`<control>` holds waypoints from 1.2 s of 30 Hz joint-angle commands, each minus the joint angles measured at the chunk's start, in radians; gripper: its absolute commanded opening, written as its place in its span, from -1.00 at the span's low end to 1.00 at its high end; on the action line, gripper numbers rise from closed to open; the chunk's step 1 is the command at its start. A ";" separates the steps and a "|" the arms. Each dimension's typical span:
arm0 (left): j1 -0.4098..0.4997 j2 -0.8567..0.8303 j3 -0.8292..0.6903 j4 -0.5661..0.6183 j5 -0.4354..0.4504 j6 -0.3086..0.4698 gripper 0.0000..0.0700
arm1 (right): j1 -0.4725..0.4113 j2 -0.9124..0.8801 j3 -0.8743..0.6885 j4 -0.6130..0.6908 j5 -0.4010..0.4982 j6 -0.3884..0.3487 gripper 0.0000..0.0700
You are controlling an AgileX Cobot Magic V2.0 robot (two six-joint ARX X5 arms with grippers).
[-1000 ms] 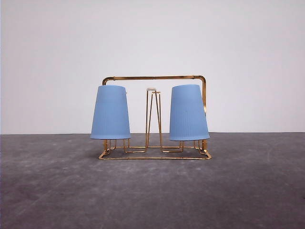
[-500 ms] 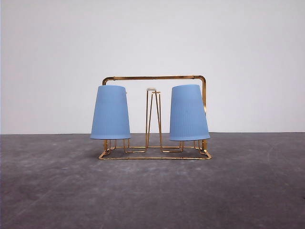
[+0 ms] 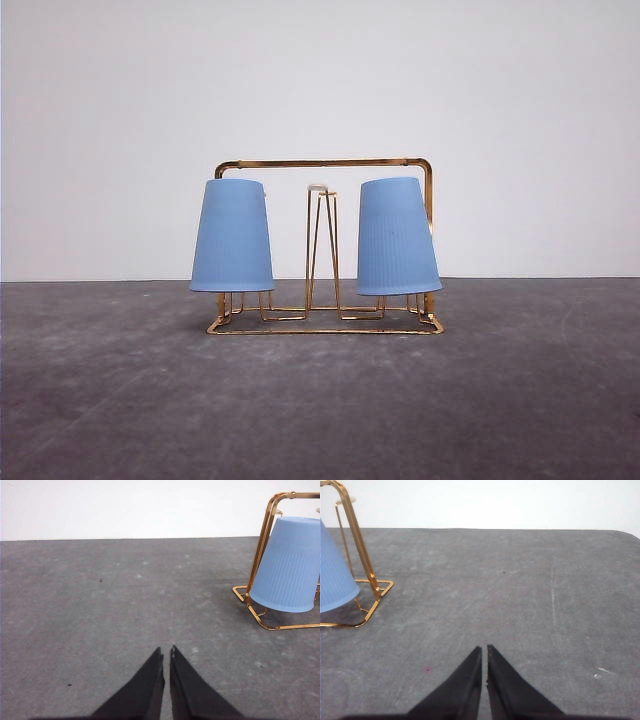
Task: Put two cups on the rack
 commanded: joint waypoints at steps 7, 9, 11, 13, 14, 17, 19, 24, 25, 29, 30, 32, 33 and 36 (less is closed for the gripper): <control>0.001 -0.001 -0.014 0.011 -0.002 0.000 -1.00 | -0.001 0.001 -0.003 0.010 0.001 -0.004 -0.95; 0.001 -0.001 -0.014 0.011 -0.002 0.000 -1.00 | -0.001 0.001 -0.003 0.011 0.001 -0.004 -0.95; 0.001 -0.001 -0.014 0.011 -0.002 0.000 -1.00 | -0.001 0.001 -0.003 0.010 0.001 -0.004 -0.95; 0.001 -0.001 -0.014 0.011 -0.002 0.000 -1.00 | -0.001 0.001 -0.003 0.010 0.001 -0.004 -0.95; 0.001 -0.001 -0.014 0.011 -0.002 0.000 -1.00 | -0.001 0.001 -0.003 0.010 0.001 -0.004 -0.95; 0.001 -0.001 -0.014 0.011 -0.002 0.000 -1.00 | -0.001 0.001 -0.003 0.010 0.001 -0.004 -0.95; 0.001 -0.001 -0.014 0.011 -0.002 0.000 -1.00 | -0.001 0.001 -0.003 0.010 0.001 -0.004 -0.95; 0.001 -0.001 -0.014 0.011 -0.002 0.000 -1.00 | -0.001 0.001 -0.003 0.011 0.001 -0.004 -0.95; 0.001 -0.001 -0.014 0.011 -0.002 0.000 -1.00 | -0.001 0.001 -0.003 0.010 0.001 -0.004 -0.95; 0.001 -0.001 -0.014 0.011 -0.002 0.000 -1.00 | -0.001 0.001 -0.003 0.010 0.001 -0.004 -0.95; 0.001 -0.001 -0.014 0.011 -0.002 0.000 -1.00 | -0.001 0.001 -0.003 0.010 0.001 -0.004 -0.95; 0.001 -0.001 -0.014 0.011 -0.002 0.000 -1.00 | -0.001 0.001 -0.003 0.011 0.001 -0.004 -0.95; 0.001 -0.001 -0.014 0.011 -0.002 0.000 -1.00 | -0.001 0.001 -0.003 0.011 0.001 -0.004 -0.95; 0.001 -0.001 -0.014 0.011 -0.002 0.000 -1.00 | -0.001 0.001 -0.003 0.010 0.001 -0.004 -0.95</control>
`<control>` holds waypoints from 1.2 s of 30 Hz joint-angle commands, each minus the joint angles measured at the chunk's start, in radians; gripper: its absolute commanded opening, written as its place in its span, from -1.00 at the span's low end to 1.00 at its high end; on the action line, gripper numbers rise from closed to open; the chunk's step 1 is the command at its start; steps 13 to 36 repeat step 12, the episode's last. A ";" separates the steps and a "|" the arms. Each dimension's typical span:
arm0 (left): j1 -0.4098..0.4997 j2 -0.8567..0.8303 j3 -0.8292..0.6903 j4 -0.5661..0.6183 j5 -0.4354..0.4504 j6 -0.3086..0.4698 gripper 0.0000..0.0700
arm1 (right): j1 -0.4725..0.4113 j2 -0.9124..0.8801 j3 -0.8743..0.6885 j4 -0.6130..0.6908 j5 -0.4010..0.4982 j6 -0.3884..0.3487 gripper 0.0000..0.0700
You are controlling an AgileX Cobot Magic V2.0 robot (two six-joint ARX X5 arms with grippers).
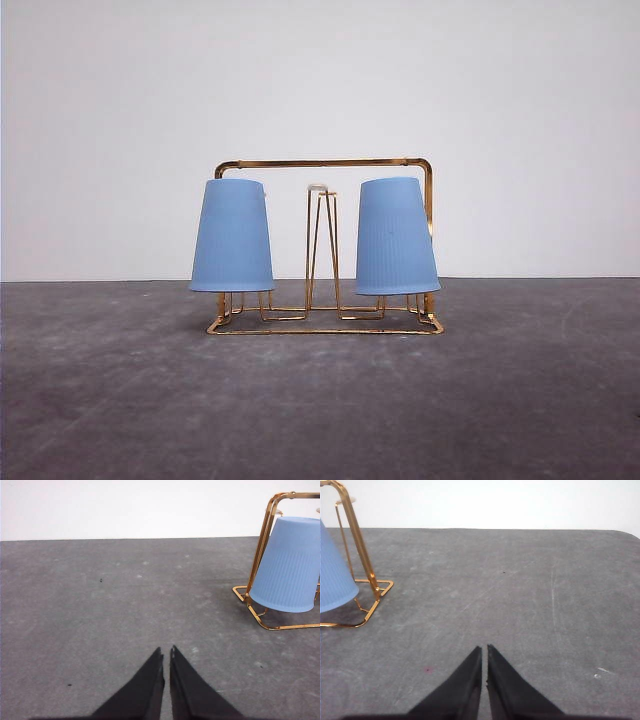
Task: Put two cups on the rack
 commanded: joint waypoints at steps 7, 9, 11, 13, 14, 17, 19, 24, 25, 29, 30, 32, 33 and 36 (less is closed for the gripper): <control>0.001 -0.001 -0.014 0.011 -0.002 0.000 -1.00 | -0.001 0.001 -0.003 0.010 0.001 -0.004 -0.95; 0.001 -0.001 -0.014 0.011 -0.002 0.000 -1.00 | -0.001 0.001 -0.003 0.011 0.001 -0.004 -0.95; 0.001 -0.001 -0.014 0.011 -0.002 0.000 -1.00 | -0.001 0.001 -0.003 0.010 0.001 -0.004 -0.95; 0.001 -0.001 -0.014 0.011 -0.002 0.000 -1.00 | -0.001 0.001 -0.003 0.010 0.001 -0.004 -0.95; 0.001 -0.001 -0.014 0.011 -0.002 0.000 -1.00 | -0.001 0.001 -0.003 0.010 0.001 -0.004 -0.95; 0.001 -0.001 -0.014 0.011 -0.002 0.000 -1.00 | -0.001 0.001 -0.003 0.010 0.001 -0.004 -0.95; 0.001 -0.001 -0.014 0.011 -0.002 0.000 -1.00 | -0.001 0.001 -0.003 0.010 0.001 -0.004 -0.95; 0.001 -0.001 -0.014 0.011 -0.002 0.000 -1.00 | -0.001 0.001 -0.003 0.010 0.001 -0.004 -0.95; 0.001 -0.001 -0.014 0.011 -0.002 0.000 -1.00 | -0.001 0.001 -0.003 0.010 0.001 -0.004 -0.95; 0.001 -0.001 -0.014 0.011 -0.002 0.000 -1.00 | -0.001 0.001 -0.003 0.010 0.001 -0.004 -0.95; 0.001 -0.001 -0.014 0.011 -0.002 0.000 -1.00 | -0.001 0.001 -0.003 0.010 0.001 -0.004 -0.95; 0.001 -0.001 -0.014 0.011 -0.002 0.000 -1.00 | -0.001 0.001 -0.003 0.010 0.001 -0.004 -0.95; 0.001 -0.001 -0.014 0.011 -0.002 0.000 -1.00 | -0.001 0.001 -0.003 0.010 0.001 -0.004 -0.95; 0.001 -0.001 -0.014 0.011 -0.002 0.000 -1.00 | -0.001 0.001 -0.003 0.010 0.001 -0.004 -0.95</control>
